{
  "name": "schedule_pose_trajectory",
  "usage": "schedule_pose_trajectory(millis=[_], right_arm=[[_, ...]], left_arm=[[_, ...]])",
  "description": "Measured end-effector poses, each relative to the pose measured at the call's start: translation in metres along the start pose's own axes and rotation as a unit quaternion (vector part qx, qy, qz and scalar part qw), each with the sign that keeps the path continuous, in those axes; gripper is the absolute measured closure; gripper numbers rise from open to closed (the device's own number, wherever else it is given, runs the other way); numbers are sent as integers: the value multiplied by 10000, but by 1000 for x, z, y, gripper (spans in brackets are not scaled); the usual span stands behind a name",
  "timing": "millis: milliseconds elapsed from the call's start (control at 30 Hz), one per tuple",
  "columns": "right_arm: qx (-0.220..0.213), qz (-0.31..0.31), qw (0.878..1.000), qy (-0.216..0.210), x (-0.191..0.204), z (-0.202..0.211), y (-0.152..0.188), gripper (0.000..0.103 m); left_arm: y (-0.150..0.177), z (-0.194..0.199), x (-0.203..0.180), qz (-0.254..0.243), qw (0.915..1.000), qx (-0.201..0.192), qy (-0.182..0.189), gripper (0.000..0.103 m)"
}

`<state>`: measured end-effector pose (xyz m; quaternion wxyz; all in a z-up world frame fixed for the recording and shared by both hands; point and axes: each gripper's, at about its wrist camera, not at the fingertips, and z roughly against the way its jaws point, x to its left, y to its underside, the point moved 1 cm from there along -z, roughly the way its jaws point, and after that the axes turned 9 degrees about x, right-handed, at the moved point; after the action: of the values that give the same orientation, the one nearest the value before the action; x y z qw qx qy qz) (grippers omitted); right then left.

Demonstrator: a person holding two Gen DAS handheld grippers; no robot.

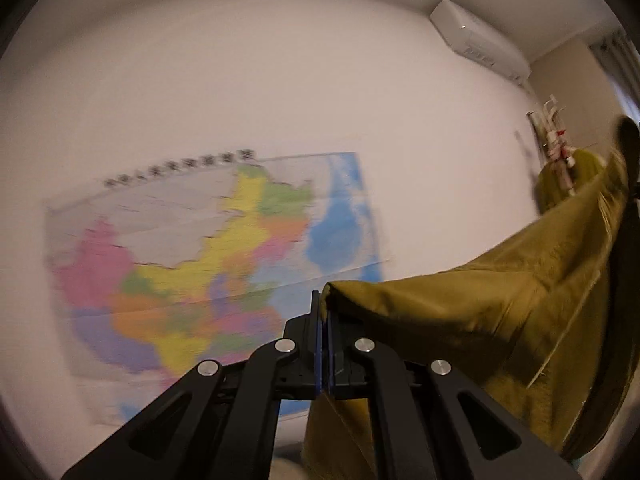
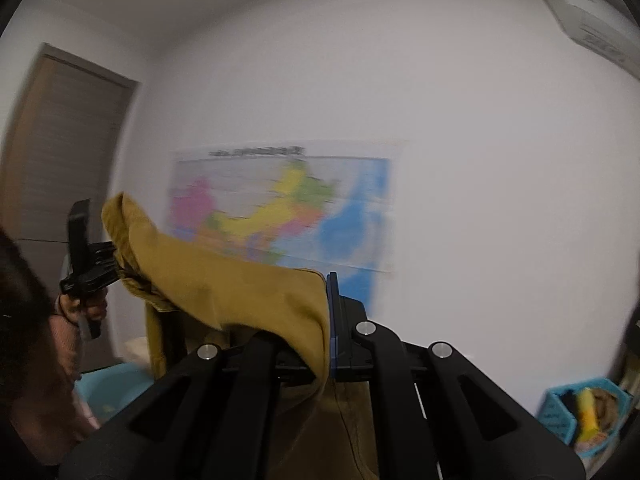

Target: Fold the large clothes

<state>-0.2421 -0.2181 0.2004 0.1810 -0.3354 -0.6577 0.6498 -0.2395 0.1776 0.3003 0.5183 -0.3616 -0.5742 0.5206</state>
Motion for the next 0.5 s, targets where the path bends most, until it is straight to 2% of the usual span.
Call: schedule_pose_trajectory(millis=[133, 200, 267, 300, 400, 467, 500], right_arm=[[-182, -67, 9981, -580, 21, 2, -2, 100], [-238, -135, 9961, -838, 24, -5, 0, 100], [-144, -323, 9940, -1037, 23, -28, 4, 100], [-15, -363, 9940, -1029, 21, -45, 7, 100], [633, -774, 9885, -1136, 12, -120, 27, 99], [1110, -1079, 9810, -1166, 2, -175, 51, 98], [1440, -1267, 9730, -1284, -4, -210, 67, 98]], left_arm=[[4, 51, 11, -158, 9974, -48, -702, 102], [4, 60, 12, -224, 9950, -67, -971, 102], [10, 68, 16, -189, 9940, 59, -1079, 102], [14, 62, 18, -181, 9933, 188, -1126, 102], [35, 1, 31, -132, 9874, 918, -1286, 102], [59, -50, 38, -142, 9787, 1504, -1391, 102], [81, -88, 43, -109, 9698, 1931, -1488, 102]])
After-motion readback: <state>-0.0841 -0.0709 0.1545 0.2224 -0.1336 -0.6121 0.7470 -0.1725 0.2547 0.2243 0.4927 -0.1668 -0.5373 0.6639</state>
